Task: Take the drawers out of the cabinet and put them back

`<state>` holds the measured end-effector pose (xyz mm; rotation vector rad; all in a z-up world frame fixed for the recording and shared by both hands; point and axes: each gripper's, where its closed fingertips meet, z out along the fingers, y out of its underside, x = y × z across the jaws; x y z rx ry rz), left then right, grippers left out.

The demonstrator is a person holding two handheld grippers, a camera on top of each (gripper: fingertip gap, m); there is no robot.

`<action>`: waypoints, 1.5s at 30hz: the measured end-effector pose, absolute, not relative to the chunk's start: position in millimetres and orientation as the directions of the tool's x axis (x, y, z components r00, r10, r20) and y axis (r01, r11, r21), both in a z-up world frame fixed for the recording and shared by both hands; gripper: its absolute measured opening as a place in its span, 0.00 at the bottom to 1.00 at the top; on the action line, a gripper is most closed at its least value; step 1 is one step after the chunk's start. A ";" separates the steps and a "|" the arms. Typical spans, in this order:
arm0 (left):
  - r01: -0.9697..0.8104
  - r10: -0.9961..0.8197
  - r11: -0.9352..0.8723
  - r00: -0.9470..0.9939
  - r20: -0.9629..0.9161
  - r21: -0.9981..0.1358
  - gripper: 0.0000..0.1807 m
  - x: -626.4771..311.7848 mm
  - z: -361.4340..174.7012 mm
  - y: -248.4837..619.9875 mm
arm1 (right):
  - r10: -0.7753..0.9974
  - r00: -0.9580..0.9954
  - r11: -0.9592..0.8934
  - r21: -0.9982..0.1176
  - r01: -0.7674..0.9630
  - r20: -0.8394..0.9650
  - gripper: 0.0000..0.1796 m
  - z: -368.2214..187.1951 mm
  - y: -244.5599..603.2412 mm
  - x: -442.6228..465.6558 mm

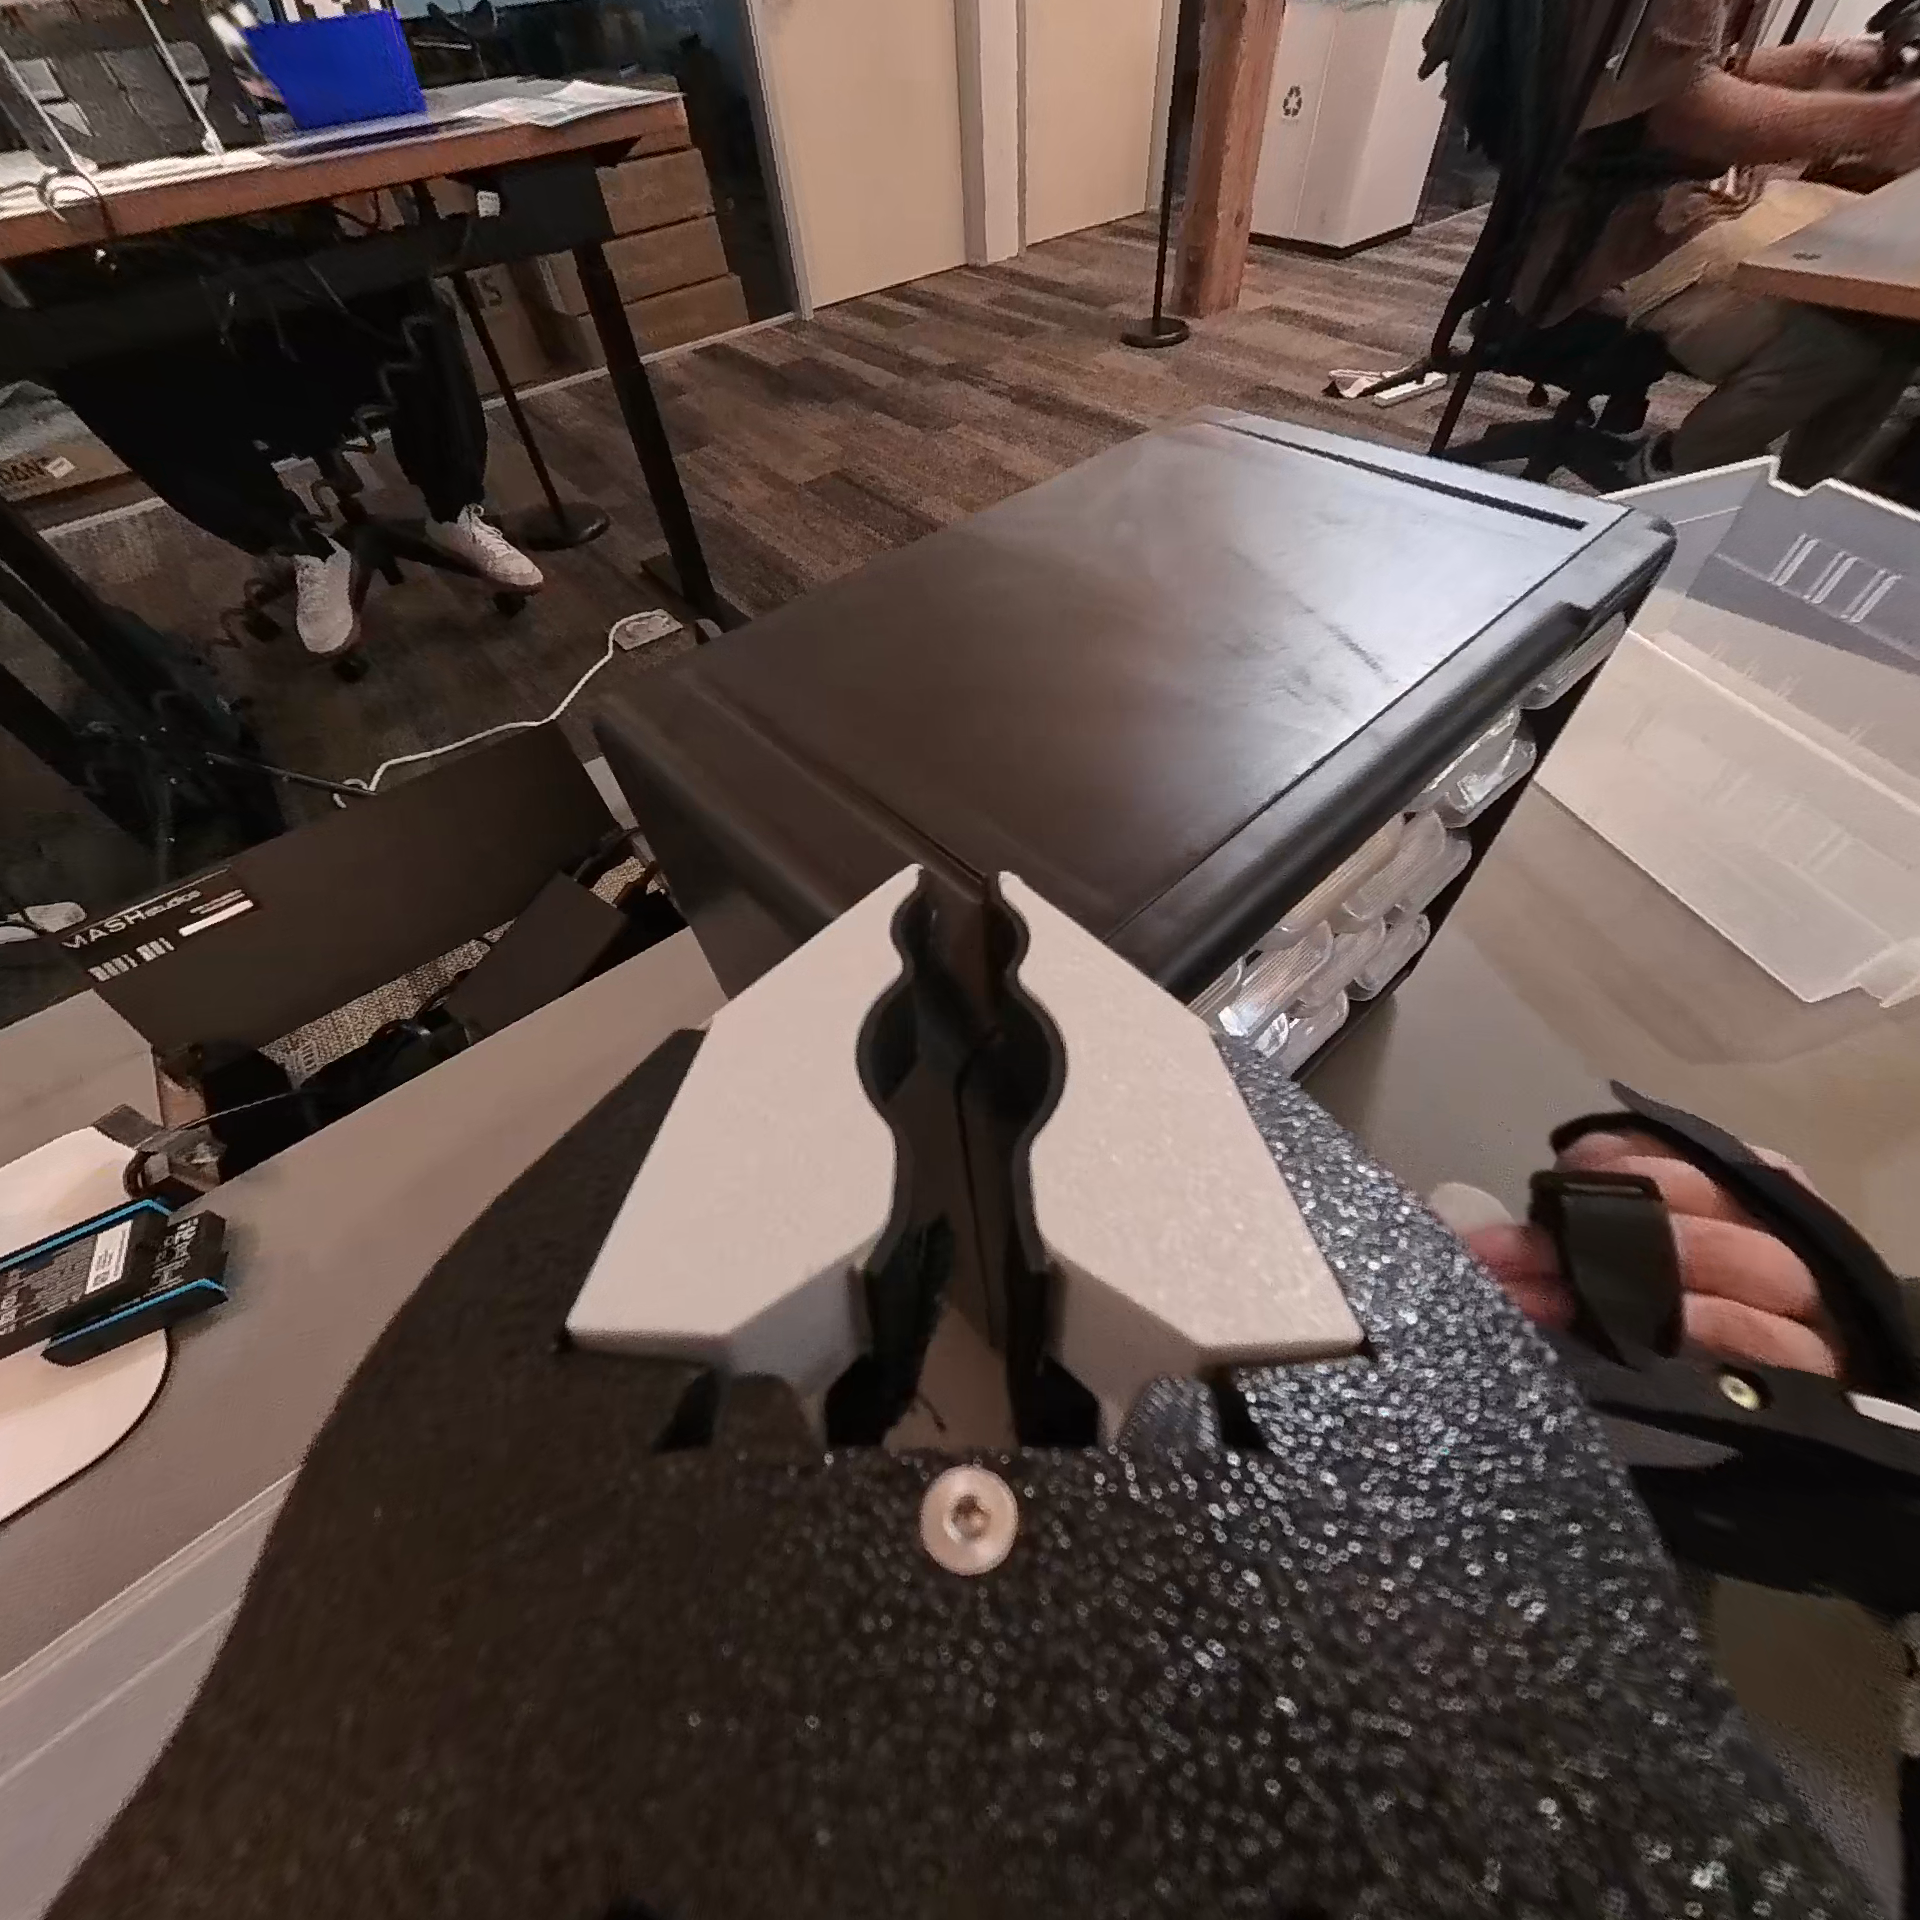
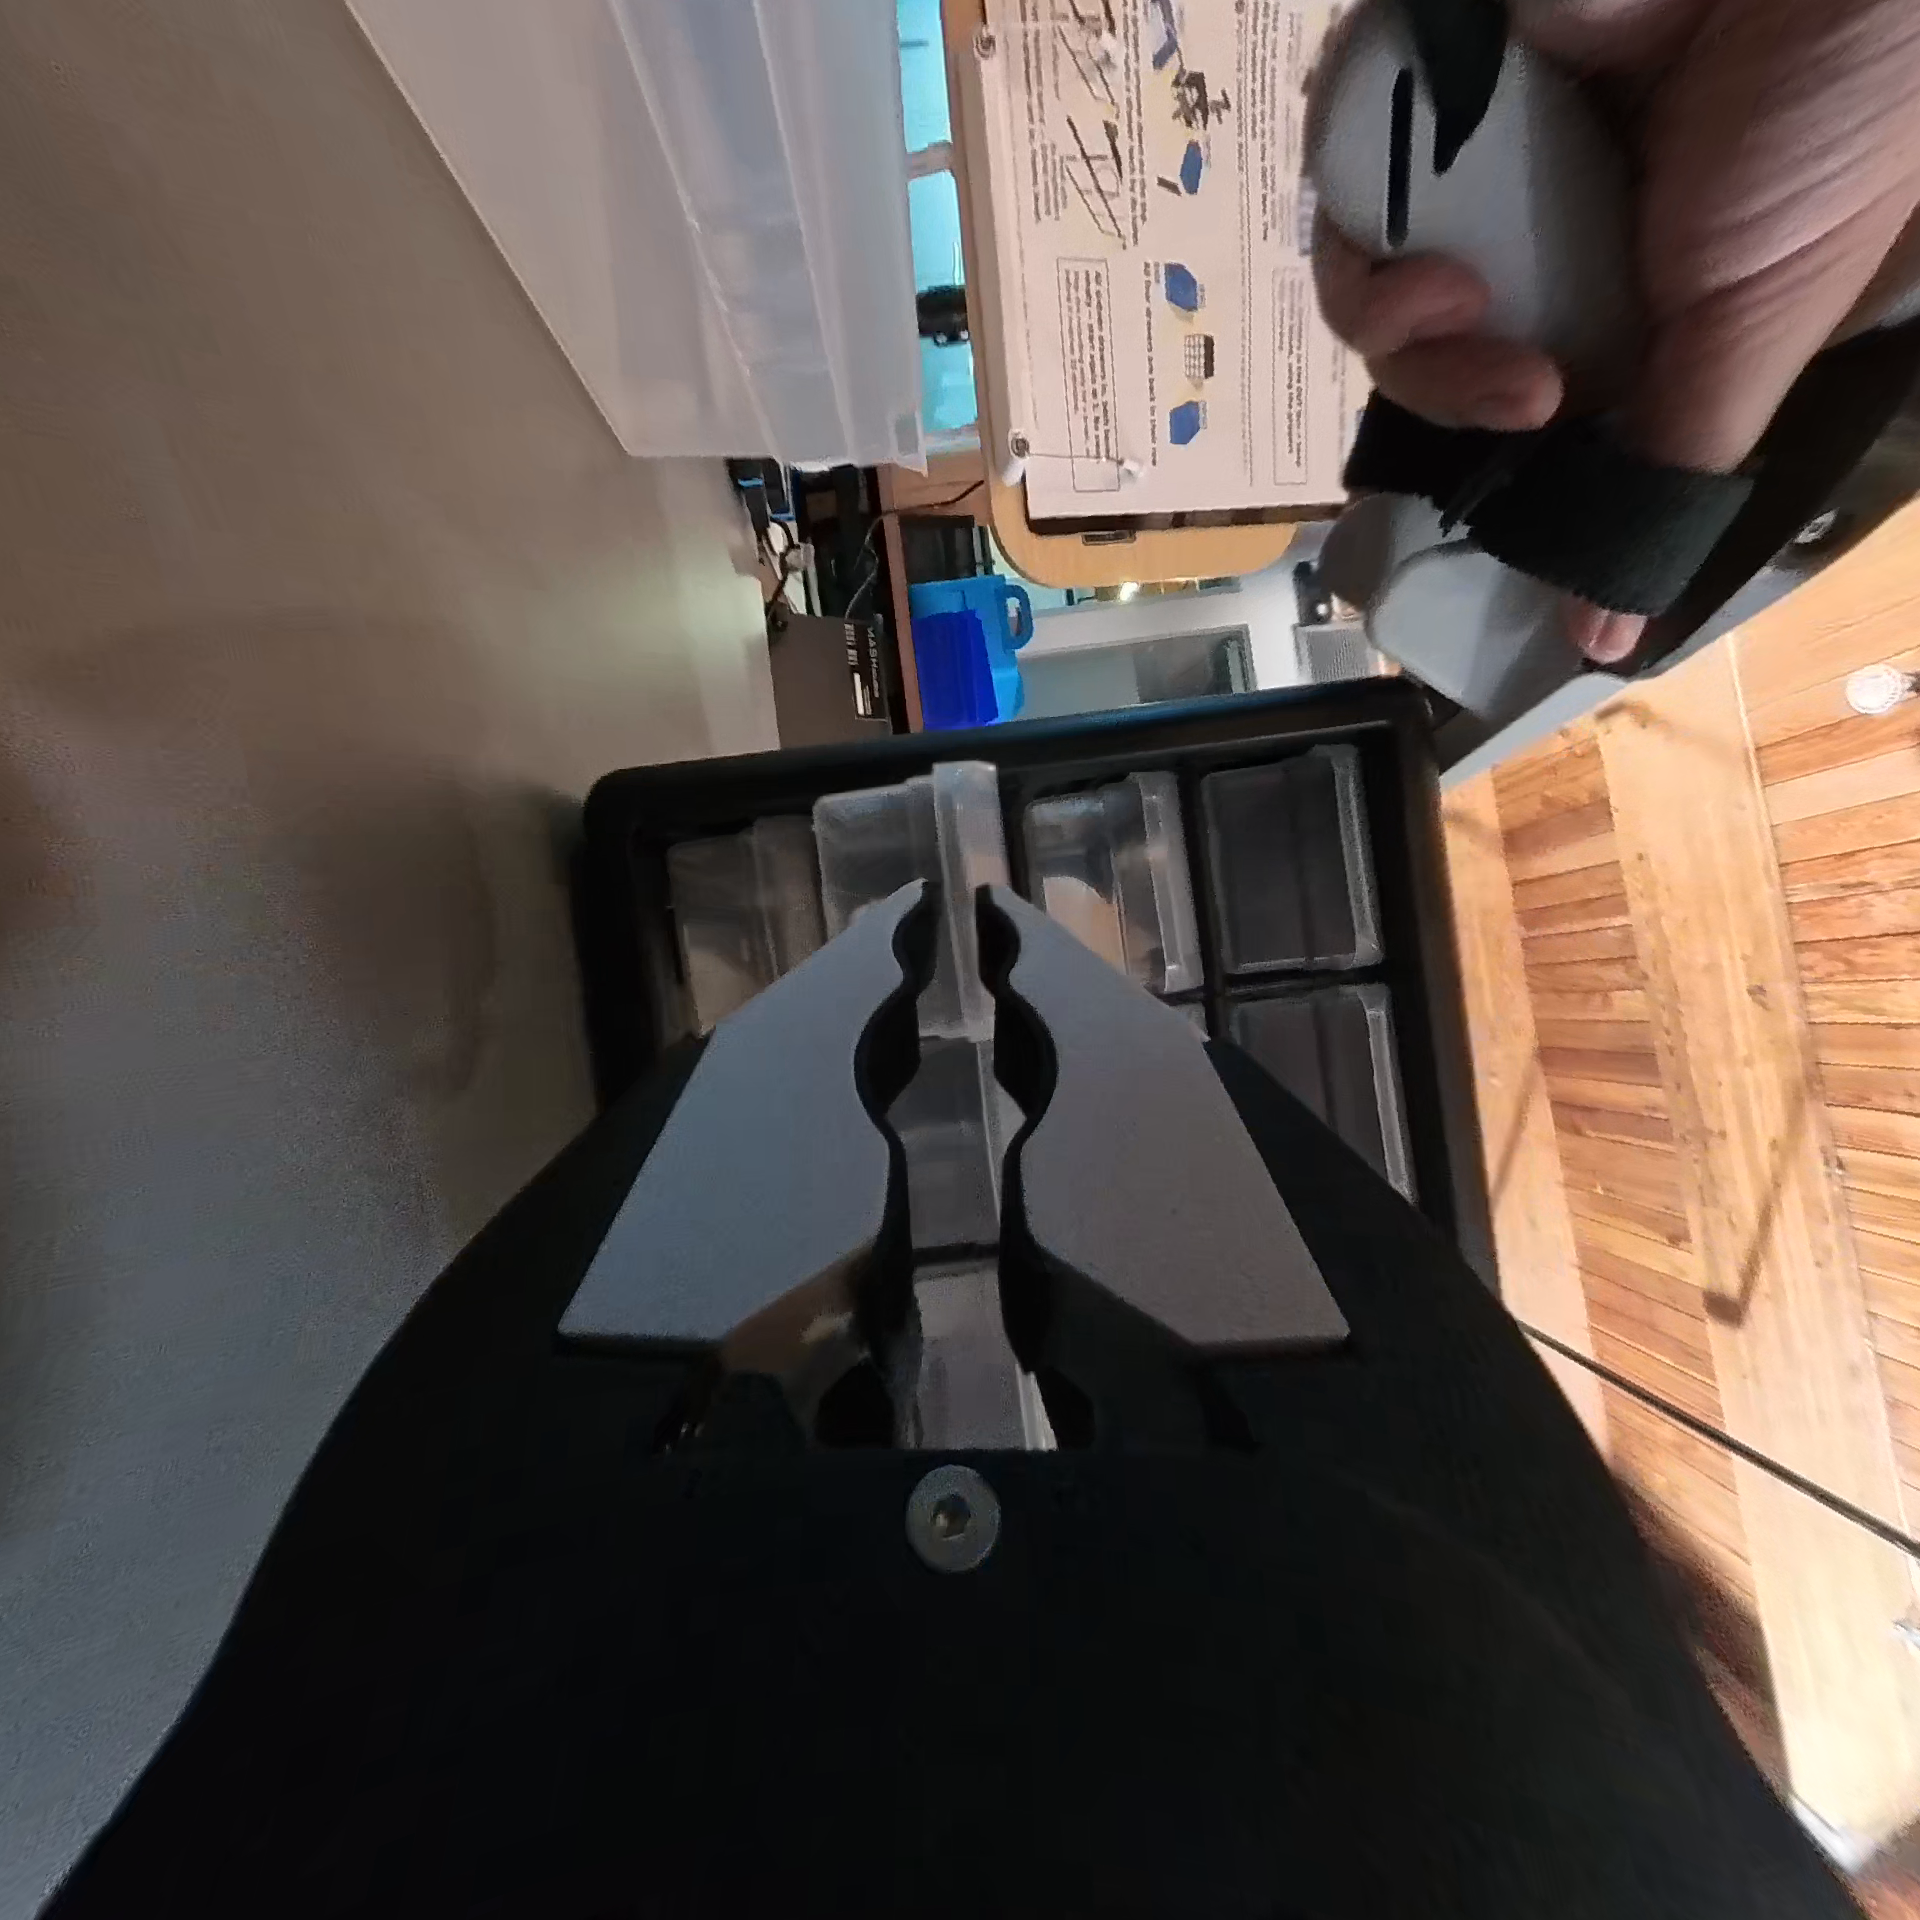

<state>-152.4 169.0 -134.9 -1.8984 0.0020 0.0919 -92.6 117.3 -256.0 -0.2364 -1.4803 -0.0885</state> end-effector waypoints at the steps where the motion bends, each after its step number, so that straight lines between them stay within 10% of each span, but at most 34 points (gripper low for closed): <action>1: -0.046 0.044 -0.323 0.997 -0.064 -0.945 0.04 -152.4 -134.9 169.0 | 0.092 0.088 0.976 -0.107 0.188 0.992 0.06 -257.1 112.7 -88.2; 7: -0.043 0.041 -0.321 0.997 -0.060 -0.946 0.04 -152.6 -134.8 169.8 | 0.137 0.108 0.962 -0.158 0.223 0.985 0.51 -256.7 123.8 -98.8; 14: -0.046 0.044 -0.316 0.997 -0.063 -0.948 0.03 -153.5 -134.8 171.9 | 0.052 0.082 0.940 -0.076 0.333 0.995 0.25 -264.6 139.8 -117.5; 26: -0.034 0.034 -0.310 0.998 -0.046 -0.950 0.02 -152.9 -134.4 172.5 | 0.062 0.073 0.973 -0.076 0.217 0.995 0.25 -263.0 69.3 -69.1; 36: 0.032 -0.034 -0.269 0.998 0.043 -0.963 0.02 -151.8 -133.6 172.8 | 0.439 -0.002 0.898 -0.439 0.018 0.898 0.25 -243.4 37.8 -34.2; 45: 0.028 -0.043 -0.264 0.998 0.041 -0.964 0.03 -151.5 -133.6 172.0 | 0.407 -0.159 0.751 -0.230 0.618 0.899 0.25 -286.1 131.7 42.0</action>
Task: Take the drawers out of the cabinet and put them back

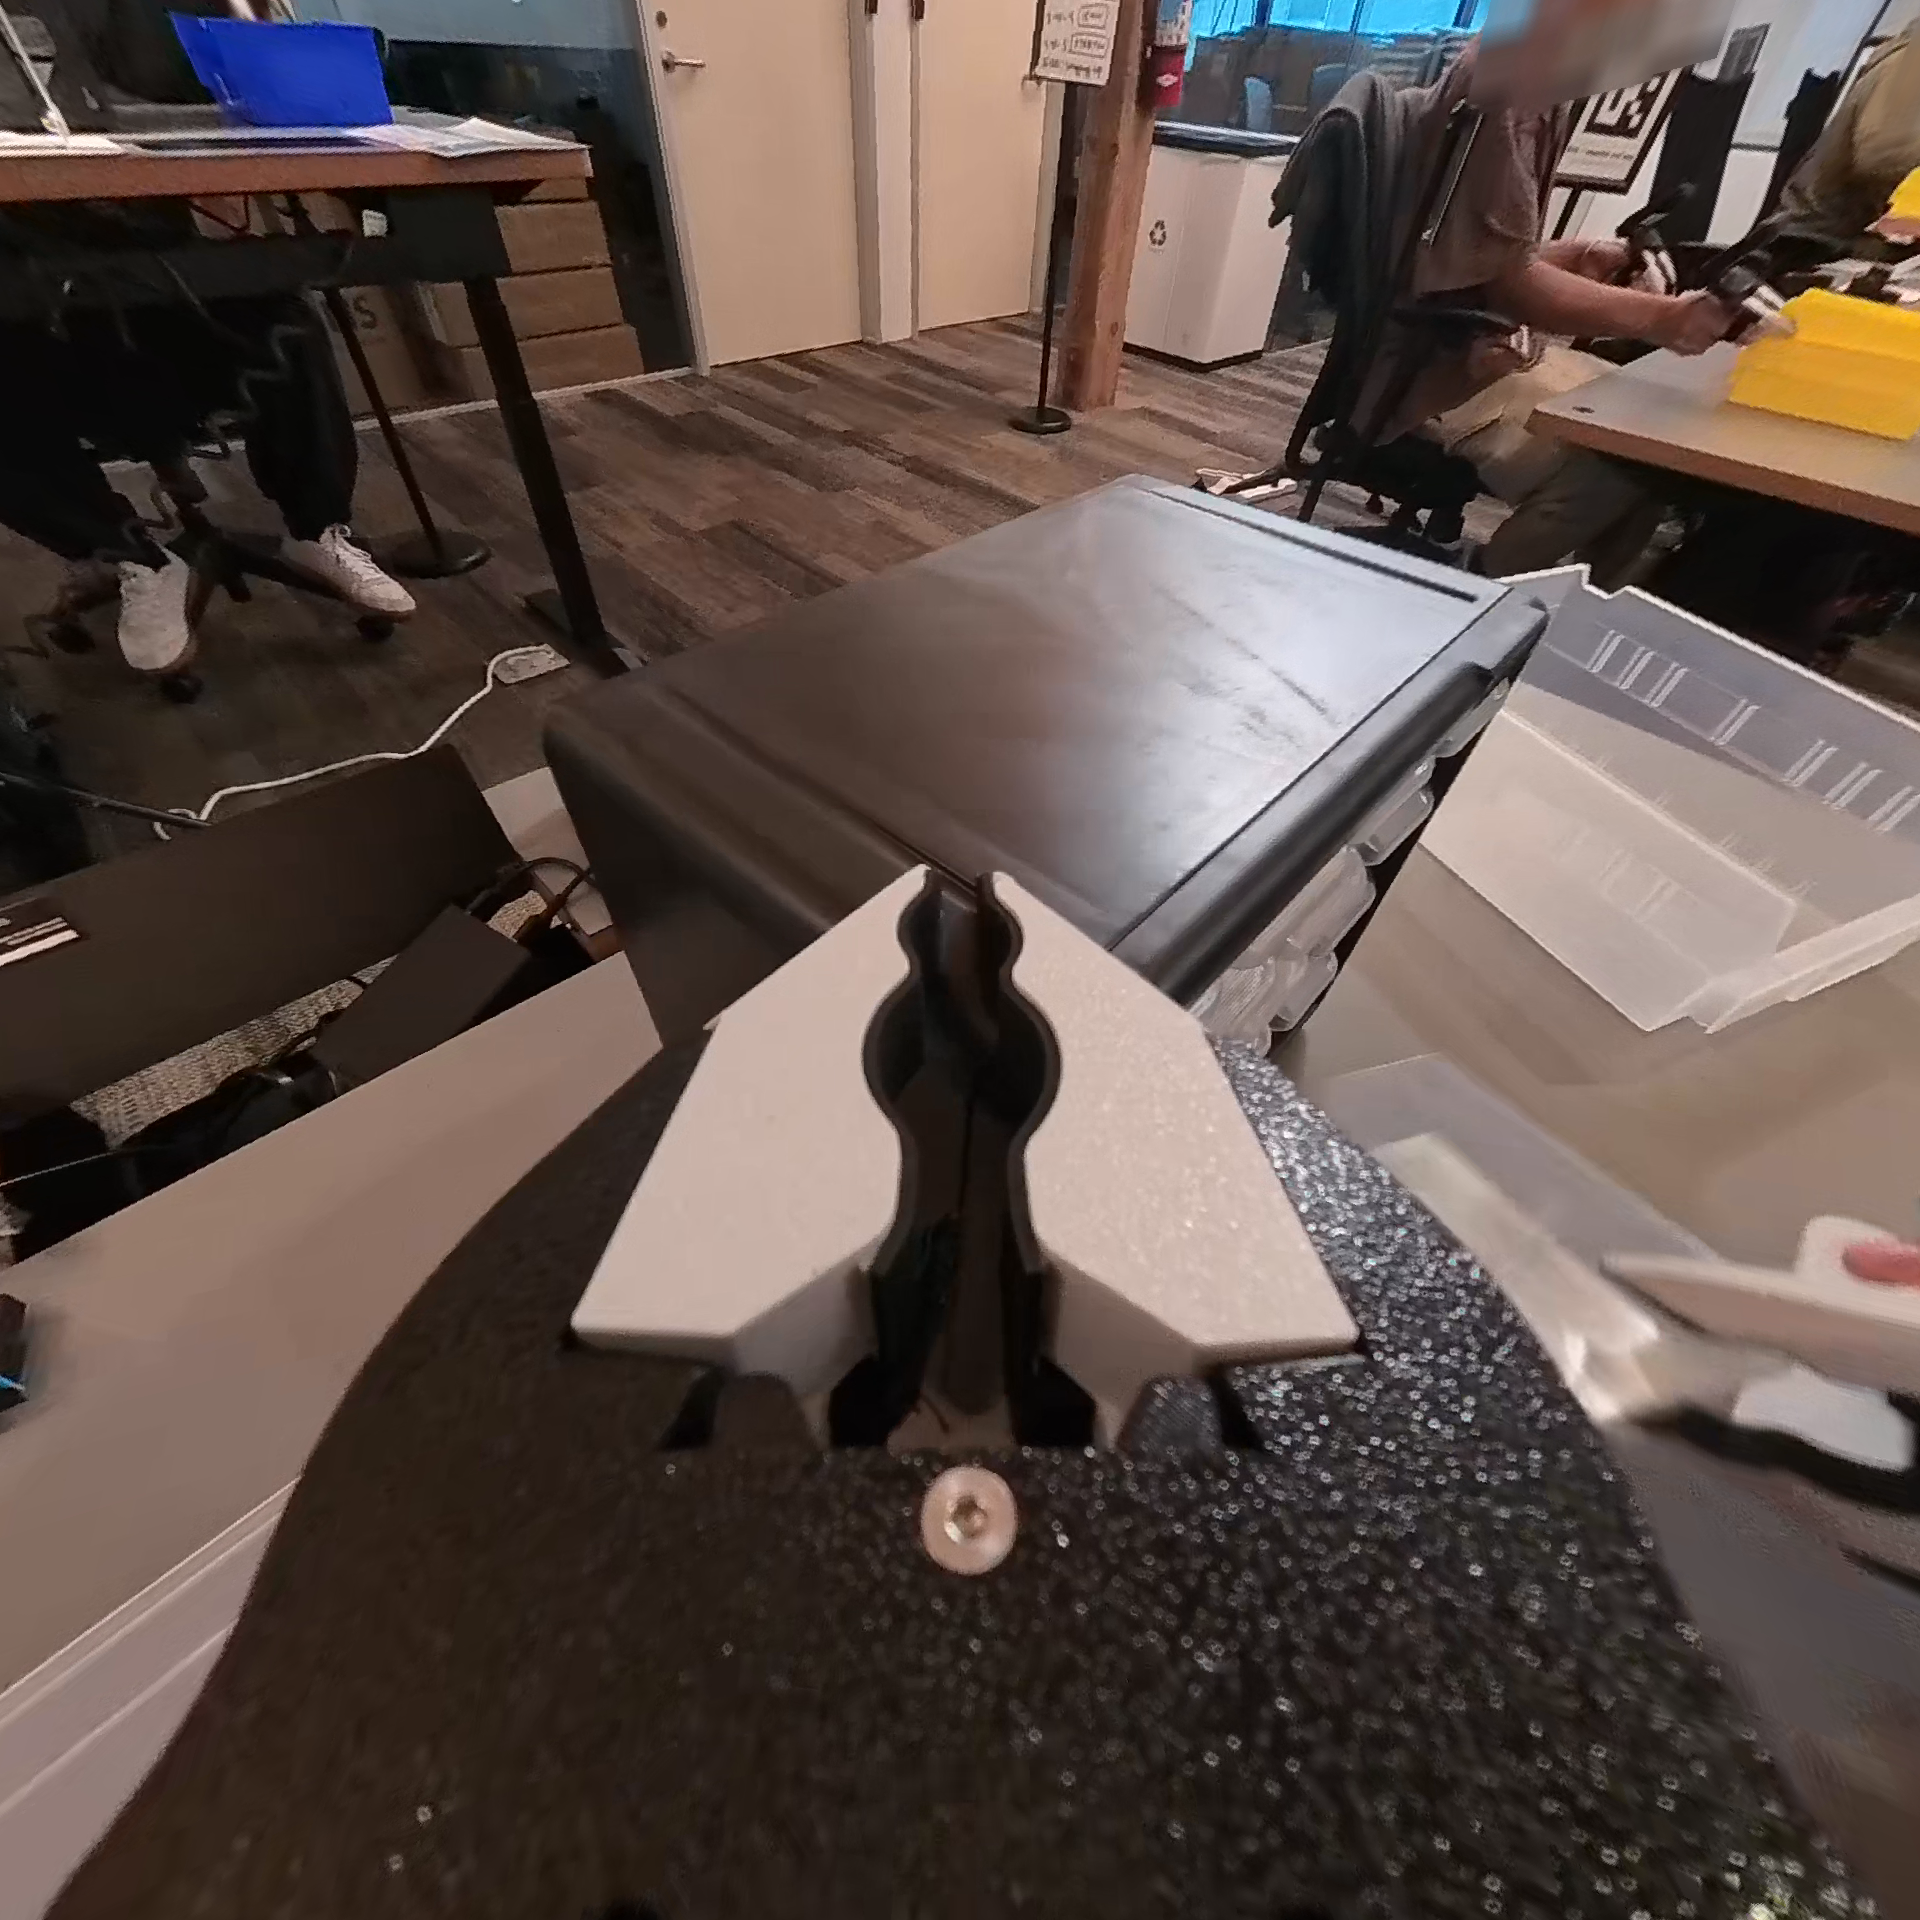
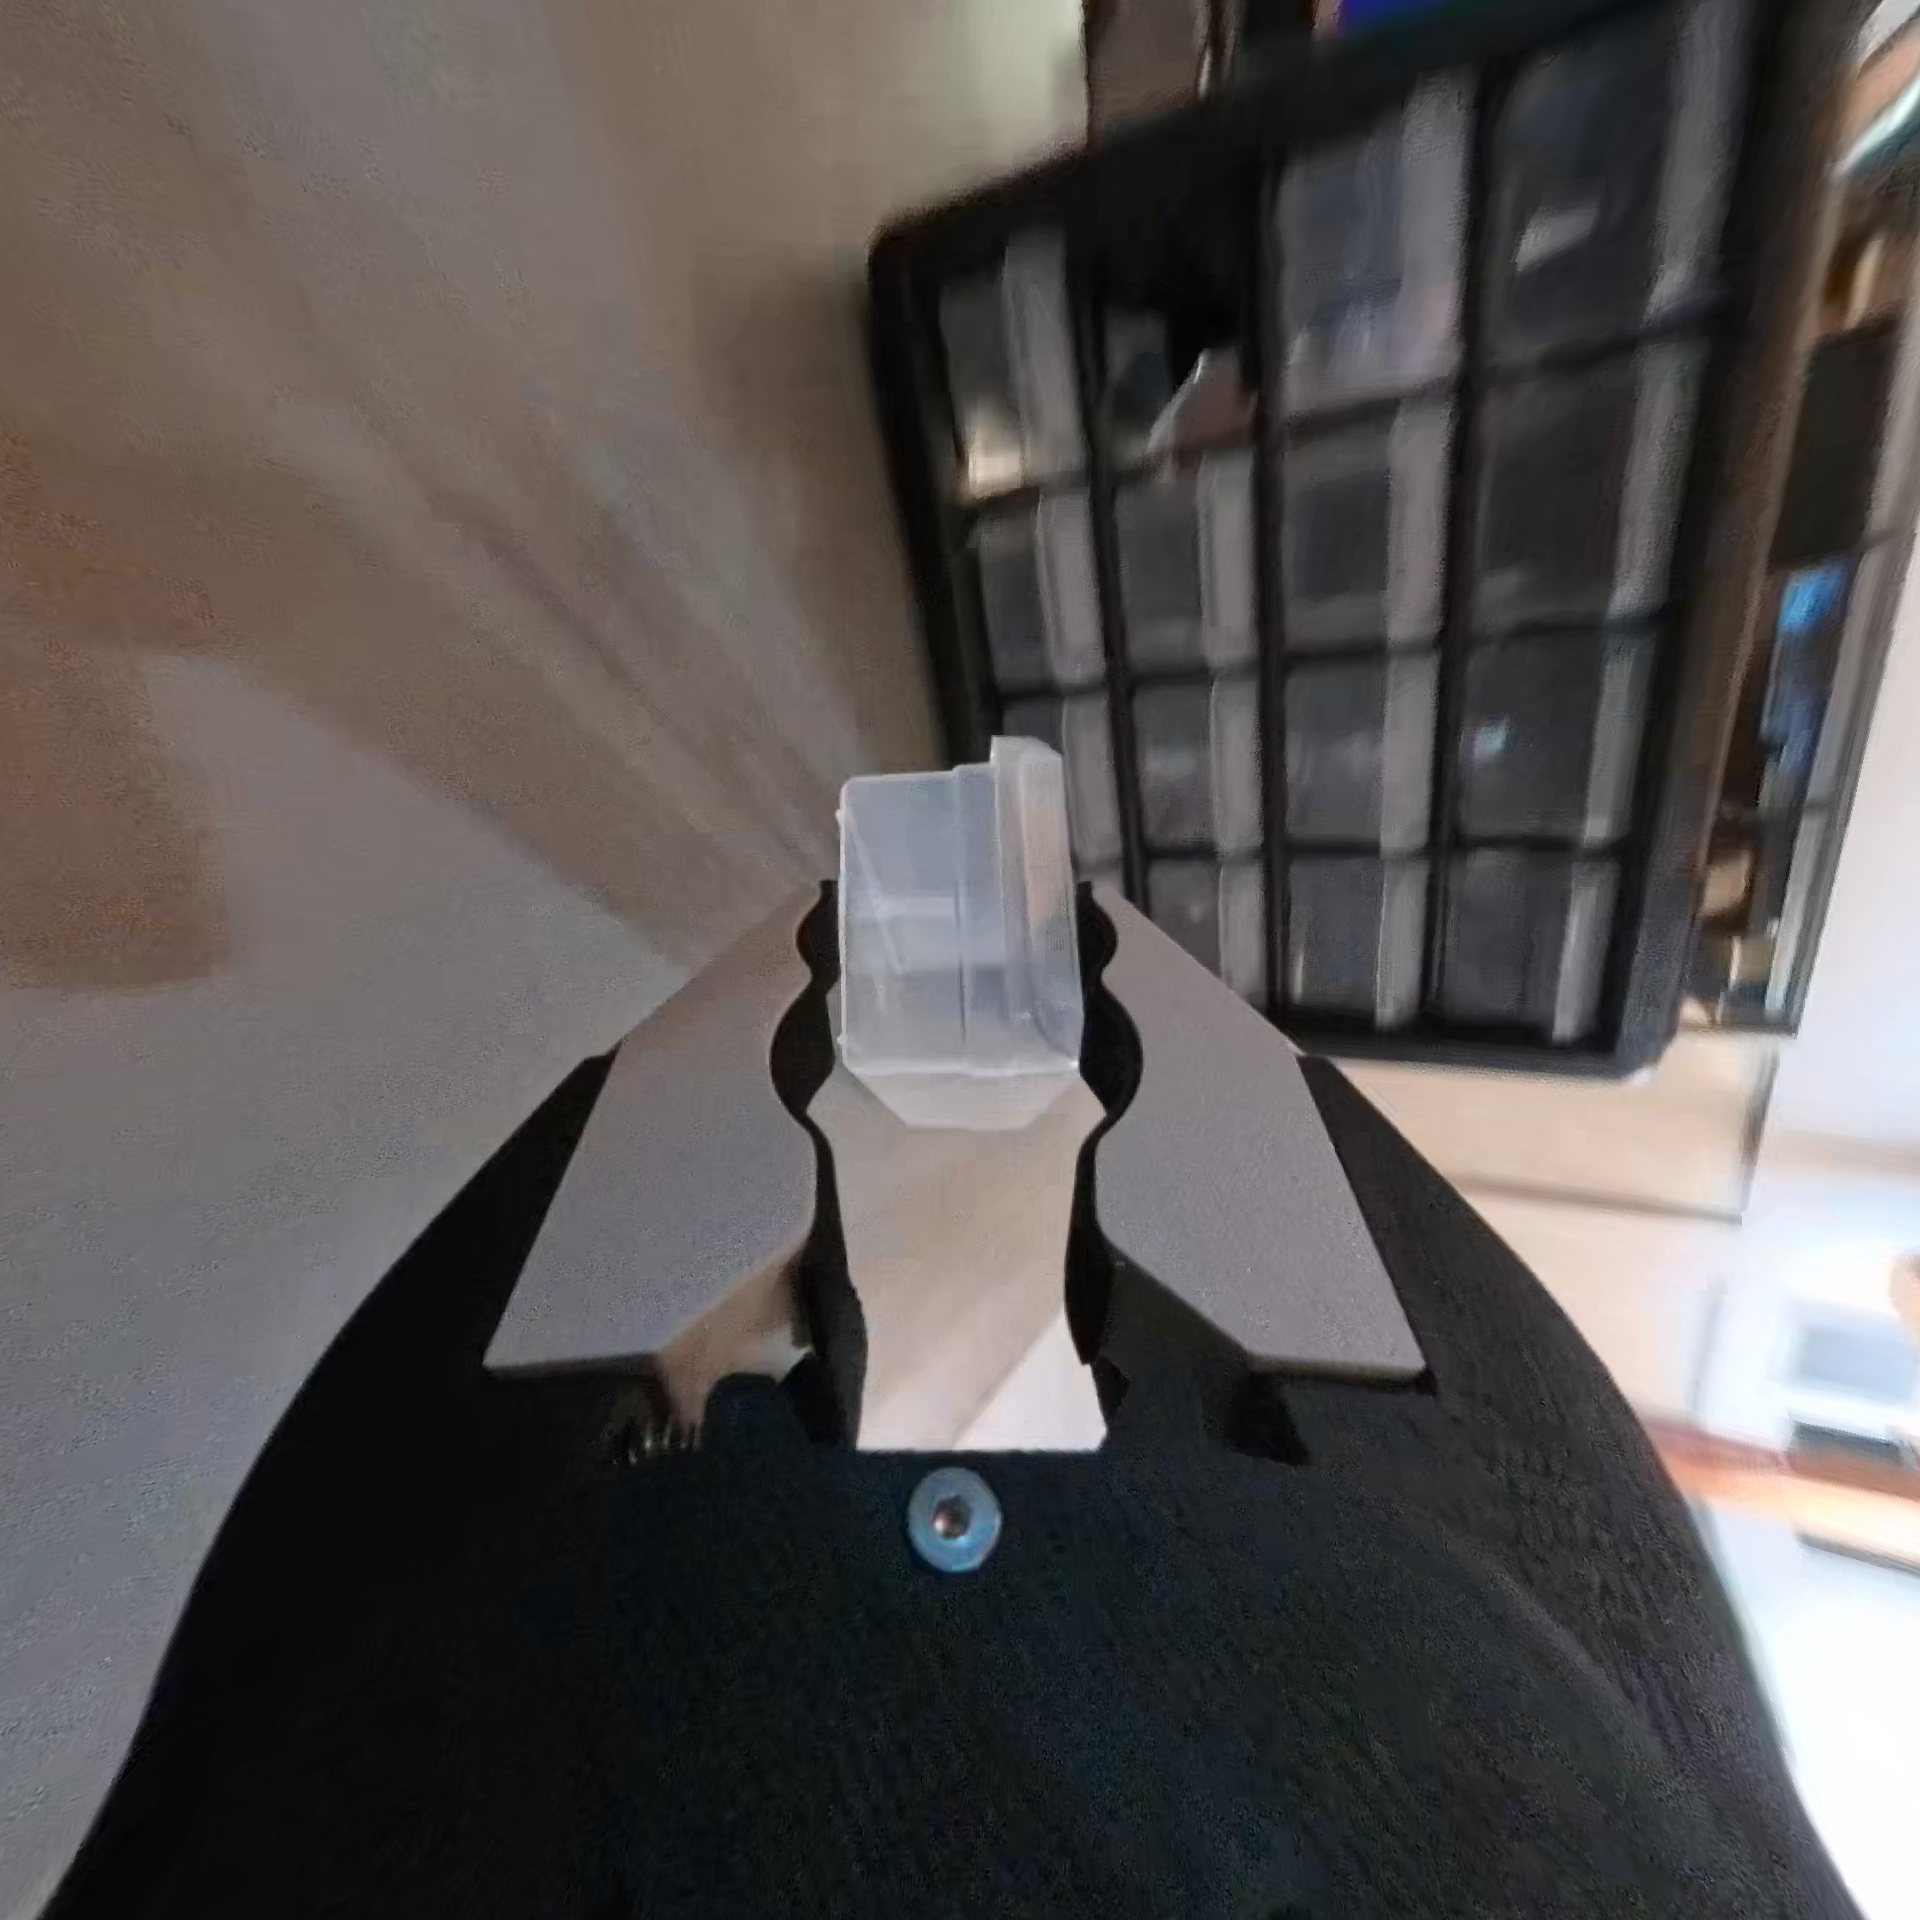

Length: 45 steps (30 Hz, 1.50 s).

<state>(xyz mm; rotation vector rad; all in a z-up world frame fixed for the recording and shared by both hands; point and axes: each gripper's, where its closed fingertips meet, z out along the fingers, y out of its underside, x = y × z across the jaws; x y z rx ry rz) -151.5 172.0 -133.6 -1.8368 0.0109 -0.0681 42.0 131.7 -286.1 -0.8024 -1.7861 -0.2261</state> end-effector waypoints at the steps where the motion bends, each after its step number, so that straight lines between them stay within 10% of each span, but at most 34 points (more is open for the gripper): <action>1: 0.029 -0.045 -0.263 0.998 0.043 -0.964 0.03 -151.4 -133.6 172.0 | 0.401 -0.165 0.719 -0.198 0.666 0.901 0.25 -289.3 139.4 50.3; 10: 0.028 -0.047 -0.259 0.998 0.042 -0.966 0.03 -151.4 -133.4 172.2 | 0.605 -0.220 0.674 -0.345 0.653 0.765 0.40 -298.3 111.3 49.2; 27: 0.045 -0.086 -0.237 0.994 0.068 -0.971 0.03 -150.2 -132.9 171.9 | 0.111 -0.896 0.905 0.329 0.270 0.431 0.32 -332.2 210.5 120.0; 32: 0.049 -0.095 -0.232 0.993 0.073 -0.971 0.04 -149.9 -132.8 171.8 | 0.050 -0.906 0.901 0.373 0.222 0.420 0.03 -342.1 211.9 110.8; 45: 0.044 -0.102 -0.230 0.992 0.069 -0.972 0.05 -149.1 -132.9 171.6 | 0.571 -0.550 0.495 0.279 0.823 0.610 0.00 -181.6 314.8 189.2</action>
